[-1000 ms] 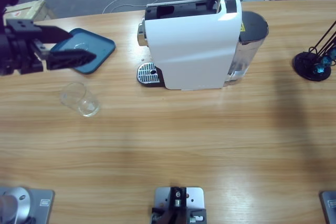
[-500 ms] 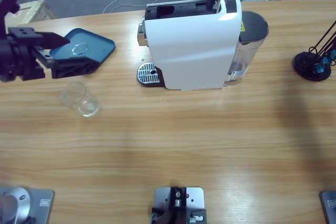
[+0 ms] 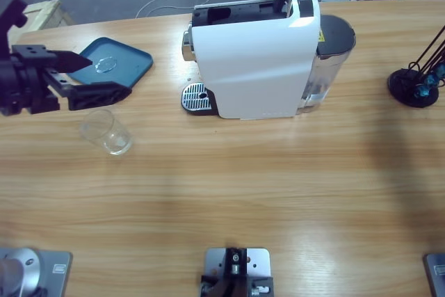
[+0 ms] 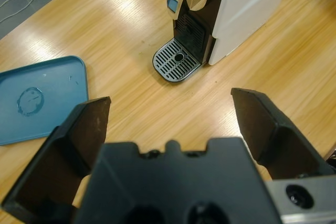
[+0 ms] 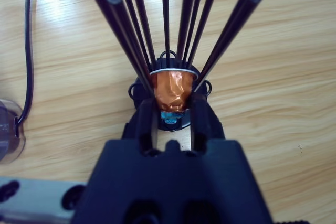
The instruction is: Pour coffee
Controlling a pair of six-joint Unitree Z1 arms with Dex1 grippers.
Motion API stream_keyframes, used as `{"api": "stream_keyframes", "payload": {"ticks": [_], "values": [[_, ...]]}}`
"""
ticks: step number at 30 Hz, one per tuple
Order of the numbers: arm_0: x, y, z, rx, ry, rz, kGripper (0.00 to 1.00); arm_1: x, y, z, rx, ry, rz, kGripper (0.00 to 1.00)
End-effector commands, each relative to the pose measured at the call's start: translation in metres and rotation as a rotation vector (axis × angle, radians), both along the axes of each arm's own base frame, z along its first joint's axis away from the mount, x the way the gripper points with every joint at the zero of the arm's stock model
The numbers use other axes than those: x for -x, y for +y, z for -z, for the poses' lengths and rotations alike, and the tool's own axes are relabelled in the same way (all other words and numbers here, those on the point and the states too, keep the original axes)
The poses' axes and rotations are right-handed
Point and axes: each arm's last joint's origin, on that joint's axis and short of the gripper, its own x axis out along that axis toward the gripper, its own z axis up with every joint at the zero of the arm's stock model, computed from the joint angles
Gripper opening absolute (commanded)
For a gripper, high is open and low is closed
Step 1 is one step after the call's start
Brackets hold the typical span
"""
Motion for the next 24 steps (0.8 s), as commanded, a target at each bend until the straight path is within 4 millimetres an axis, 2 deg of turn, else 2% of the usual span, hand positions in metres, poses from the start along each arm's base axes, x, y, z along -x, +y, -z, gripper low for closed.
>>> {"api": "stream_keyframes", "payload": {"ticks": [1,5,8,12,15,17,20,22,24], "values": [[0.012,0.013,0.012,-0.009,0.014,-0.021,0.991,0.006,-0.006,-0.002,0.032,-0.013,0.013,0.000],[0.012,0.014,0.013,-0.005,0.018,-0.028,0.991,0.016,-0.007,-0.027,0.037,-0.091,0.006,0.000],[0.012,0.014,0.014,-0.003,0.017,-0.029,0.991,0.021,-0.007,-0.059,0.039,-0.155,0.015,0.000],[0.014,0.016,0.016,-0.004,0.019,-0.029,0.991,0.037,-0.002,-0.113,0.014,-0.271,-0.010,0.000],[0.016,0.018,0.017,-0.003,0.017,-0.029,0.991,0.052,0.012,-0.133,-0.028,-0.317,-0.130,0.000],[0.017,0.019,0.015,0.007,0.010,-0.028,0.991,0.057,0.032,-0.133,-0.033,-0.296,-0.342,0.000],[0.021,0.023,0.011,0.016,-0.009,-0.021,0.991,0.064,0.077,-0.123,0.005,-0.237,-0.691,0.000],[0.024,0.028,0.009,0.024,-0.016,-0.019,0.991,0.065,0.119,-0.121,0.051,-0.203,-0.938,0.000],[0.027,0.032,0.007,0.029,-0.022,-0.015,0.991,0.064,0.171,-0.125,0.139,-0.163,-1.183,0.000]]}}
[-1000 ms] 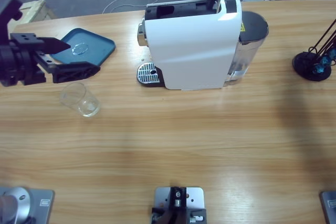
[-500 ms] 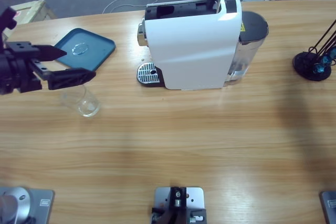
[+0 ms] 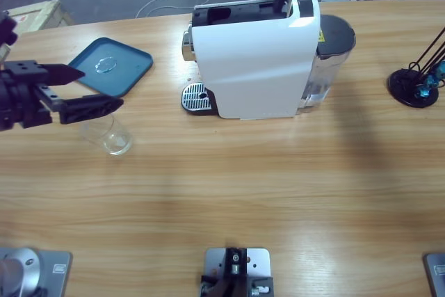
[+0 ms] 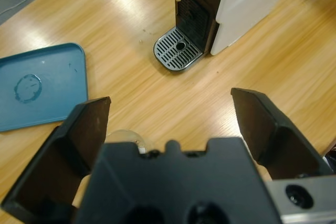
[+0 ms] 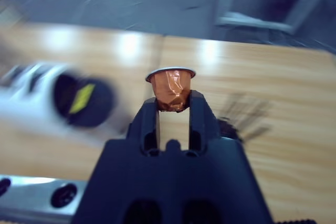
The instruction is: Pour coffee
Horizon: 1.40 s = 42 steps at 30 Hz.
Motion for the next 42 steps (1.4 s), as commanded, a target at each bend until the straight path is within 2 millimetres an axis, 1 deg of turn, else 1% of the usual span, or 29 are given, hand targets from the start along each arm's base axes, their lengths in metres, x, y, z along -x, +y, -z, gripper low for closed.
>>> {"api": "stream_keyframes", "payload": {"ticks": [1,3,5,7,9,12,14,17,19,22,31,42], "values": [[0.017,0.020,-0.001,0.015,-0.033,0.008,0.991,0.008,0.142,0.003,0.317,0.037,-0.773,0.000],[0.019,0.022,-0.001,0.010,-0.039,0.018,0.991,0.000,0.175,0.001,0.399,0.006,-0.891,0.000],[0.020,0.023,-0.001,0.000,-0.045,0.027,0.991,-0.013,0.200,-0.004,0.434,-0.033,-0.956,0.000],[0.021,0.024,-0.001,-0.001,-0.046,0.029,0.991,-0.027,0.222,-0.009,0.466,-0.051,-0.984,0.000],[0.022,0.025,0.000,0.003,-0.042,0.034,0.991,-0.042,0.242,-0.005,0.492,-0.058,-0.988,0.000],[0.024,0.028,0.000,0.010,-0.043,0.031,0.991,-0.070,0.255,0.004,0.520,-0.053,-0.929,0.000],[0.025,0.029,0.001,0.010,-0.042,0.030,0.991,-0.085,0.259,0.009,0.535,-0.049,-0.899,0.000],[0.025,0.029,0.005,0.003,-0.034,0.029,0.991,-0.098,0.258,0.020,0.561,-0.025,-0.873,0.000],[0.025,0.028,0.006,-0.003,-0.028,0.029,0.991,-0.105,0.255,0.026,0.576,-0.010,-0.860,0.000],[0.023,0.026,0.007,-0.007,-0.024,0.030,0.991,-0.111,0.253,0.029,0.583,-0.002,-0.840,0.000],[0.023,0.026,0.010,-0.008,-0.015,0.026,0.991,-0.116,0.256,0.043,0.610,0.028,-0.834,0.000],[0.025,0.028,0.014,-0.012,-0.005,0.023,0.991,-0.113,0.254,0.057,0.636,0.076,-0.842,0.000]]}}
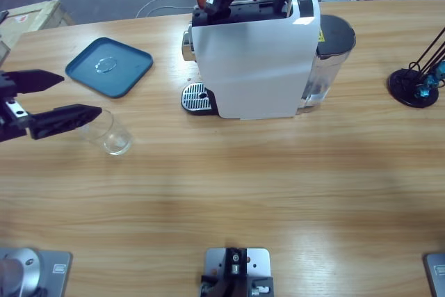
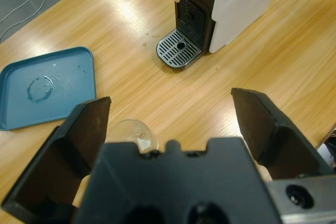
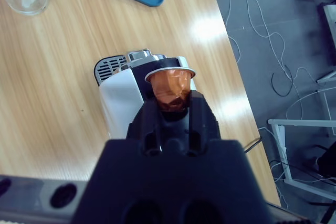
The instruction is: Pour coffee
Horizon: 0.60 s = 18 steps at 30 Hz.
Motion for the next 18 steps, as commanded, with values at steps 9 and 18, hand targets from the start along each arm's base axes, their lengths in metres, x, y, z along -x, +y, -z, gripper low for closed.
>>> {"api": "stream_keyframes", "payload": {"ticks": [9,18], "values": [[0.004,0.004,0.017,-0.027,0.052,-0.004,0.991,-0.013,0.009,0.055,0.126,0.086,0.016,0.000],[0.004,0.004,0.018,-0.028,0.054,-0.006,0.991,-0.012,0.007,0.053,0.118,0.089,0.035,0.086]]}}
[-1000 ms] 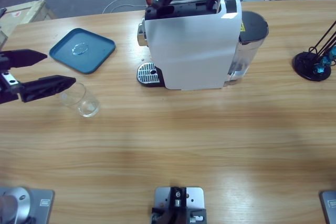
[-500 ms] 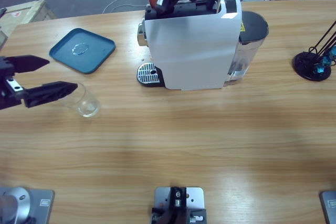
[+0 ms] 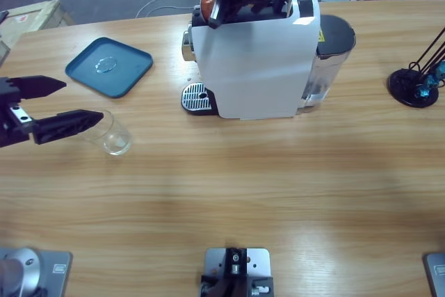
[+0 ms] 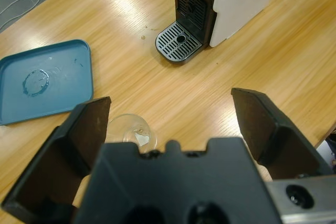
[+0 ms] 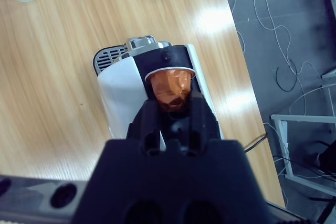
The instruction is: Pour coffee
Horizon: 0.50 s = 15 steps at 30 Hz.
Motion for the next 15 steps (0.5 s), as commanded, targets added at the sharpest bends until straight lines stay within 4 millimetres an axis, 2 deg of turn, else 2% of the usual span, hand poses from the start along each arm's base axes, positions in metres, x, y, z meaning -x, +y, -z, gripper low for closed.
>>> {"api": "stream_keyframes", "payload": {"ticks": [1,3,4,5,9,11,12,13,14,15], "values": [[0.003,0.003,0.013,-0.022,0.039,0.000,0.991,-0.008,0.005,0.039,0.083,0.067,0.031,0.375],[0.004,0.004,0.013,-0.022,0.039,0.000,0.991,-0.008,0.004,0.037,0.077,0.062,0.044,0.768],[0.004,0.004,0.014,-0.021,0.040,-0.001,0.991,-0.008,0.004,0.035,0.074,0.052,0.057,0.925],[0.004,0.004,0.013,-0.020,0.040,-0.001,0.991,-0.008,0.003,0.032,0.069,0.039,0.068,0.992],[0.004,0.004,0.014,-0.018,0.040,-0.002,0.991,-0.001,0.002,0.009,0.031,-0.020,0.088,1.000],[0.004,0.004,0.014,-0.015,0.041,-0.003,0.991,0.012,0.004,-0.007,-0.032,-0.029,0.090,1.000],[0.004,0.004,0.014,-0.014,0.041,-0.004,0.991,0.027,0.007,-0.020,-0.086,-0.031,0.076,0.975],[0.004,0.004,0.014,-0.013,0.042,-0.004,0.991,0.042,0.010,-0.027,-0.127,-0.020,0.049,0.784],[0.004,0.004,0.013,-0.011,0.040,-0.005,0.991,0.057,0.012,-0.031,-0.163,0.027,0.014,0.377],[0.004,0.005,0.013,-0.007,0.039,-0.006,0.991,0.070,0.011,-0.034,-0.211,0.095,0.039,0.029]]}}
